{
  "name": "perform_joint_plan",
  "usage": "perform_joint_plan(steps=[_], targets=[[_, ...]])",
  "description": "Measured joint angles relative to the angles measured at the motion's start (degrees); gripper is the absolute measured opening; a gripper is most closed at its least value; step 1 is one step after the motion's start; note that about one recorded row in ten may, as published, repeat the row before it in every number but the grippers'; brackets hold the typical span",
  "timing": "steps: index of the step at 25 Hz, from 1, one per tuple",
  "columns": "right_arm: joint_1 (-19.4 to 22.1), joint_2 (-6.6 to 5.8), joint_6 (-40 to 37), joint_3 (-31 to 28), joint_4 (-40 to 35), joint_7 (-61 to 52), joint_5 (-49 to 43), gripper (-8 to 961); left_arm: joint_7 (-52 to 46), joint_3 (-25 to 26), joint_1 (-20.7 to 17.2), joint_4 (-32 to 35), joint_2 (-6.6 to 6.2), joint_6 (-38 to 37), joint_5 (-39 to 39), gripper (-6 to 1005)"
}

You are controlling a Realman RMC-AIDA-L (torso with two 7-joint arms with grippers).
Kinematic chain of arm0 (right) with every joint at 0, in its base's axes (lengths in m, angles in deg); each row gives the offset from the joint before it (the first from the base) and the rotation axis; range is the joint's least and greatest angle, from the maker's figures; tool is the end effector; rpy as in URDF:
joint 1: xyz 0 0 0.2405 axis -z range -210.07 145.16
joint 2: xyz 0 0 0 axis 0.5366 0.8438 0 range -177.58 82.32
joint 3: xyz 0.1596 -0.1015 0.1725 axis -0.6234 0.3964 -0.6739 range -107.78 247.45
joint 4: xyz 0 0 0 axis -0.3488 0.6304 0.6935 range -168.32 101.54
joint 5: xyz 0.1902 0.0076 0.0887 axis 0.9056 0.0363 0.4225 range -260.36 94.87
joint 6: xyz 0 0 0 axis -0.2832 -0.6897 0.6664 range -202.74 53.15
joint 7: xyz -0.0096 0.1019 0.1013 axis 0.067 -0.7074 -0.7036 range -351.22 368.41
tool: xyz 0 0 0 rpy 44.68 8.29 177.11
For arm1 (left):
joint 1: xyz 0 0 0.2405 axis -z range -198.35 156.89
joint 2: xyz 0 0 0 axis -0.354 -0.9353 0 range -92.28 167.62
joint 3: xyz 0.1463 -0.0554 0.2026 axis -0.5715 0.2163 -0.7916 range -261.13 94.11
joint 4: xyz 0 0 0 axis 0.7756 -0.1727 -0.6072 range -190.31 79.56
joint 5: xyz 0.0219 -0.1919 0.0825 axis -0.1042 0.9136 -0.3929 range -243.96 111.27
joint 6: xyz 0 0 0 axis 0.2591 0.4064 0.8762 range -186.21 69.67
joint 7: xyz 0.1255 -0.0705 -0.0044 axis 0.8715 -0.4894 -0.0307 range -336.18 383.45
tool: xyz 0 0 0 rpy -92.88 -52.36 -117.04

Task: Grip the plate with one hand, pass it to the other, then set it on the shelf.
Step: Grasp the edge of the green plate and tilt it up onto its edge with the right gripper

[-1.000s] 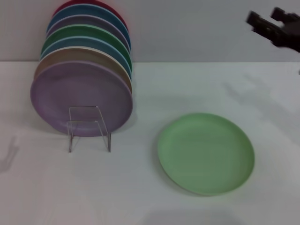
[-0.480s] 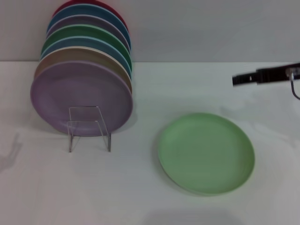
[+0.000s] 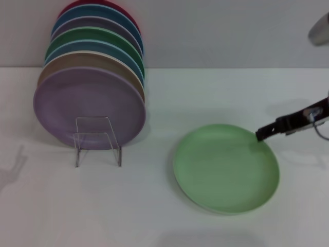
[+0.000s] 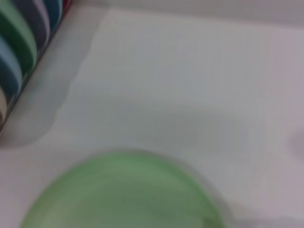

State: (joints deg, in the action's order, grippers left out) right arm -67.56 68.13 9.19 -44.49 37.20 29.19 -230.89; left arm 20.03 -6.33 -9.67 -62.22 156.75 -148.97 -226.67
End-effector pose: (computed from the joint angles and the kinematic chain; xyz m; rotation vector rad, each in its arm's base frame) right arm 0.2210 0.3849 0.0486 -2.2205 1.3926 -0.2120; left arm -0.3568 0.2391 0.0339 -1.4173 -0.2544 -0.6965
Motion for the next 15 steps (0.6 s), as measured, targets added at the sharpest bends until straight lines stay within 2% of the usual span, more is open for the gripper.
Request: perform_joint_plan(steps=[5, 15], targets=[[-1.4, -0.03, -2.0, 2.3, -5.5, 0.9, -0.1, 807, 0.0, -0.1, 0.2, 0.0, -0.04, 0.0, 0.0, 850], [-2.6, -0.01, -3.3, 3.8, -9.8, 1.5, 0.3, 784, 0.0, -0.1, 0.5, 0.0, -0.18, 0.5, 0.0, 849]])
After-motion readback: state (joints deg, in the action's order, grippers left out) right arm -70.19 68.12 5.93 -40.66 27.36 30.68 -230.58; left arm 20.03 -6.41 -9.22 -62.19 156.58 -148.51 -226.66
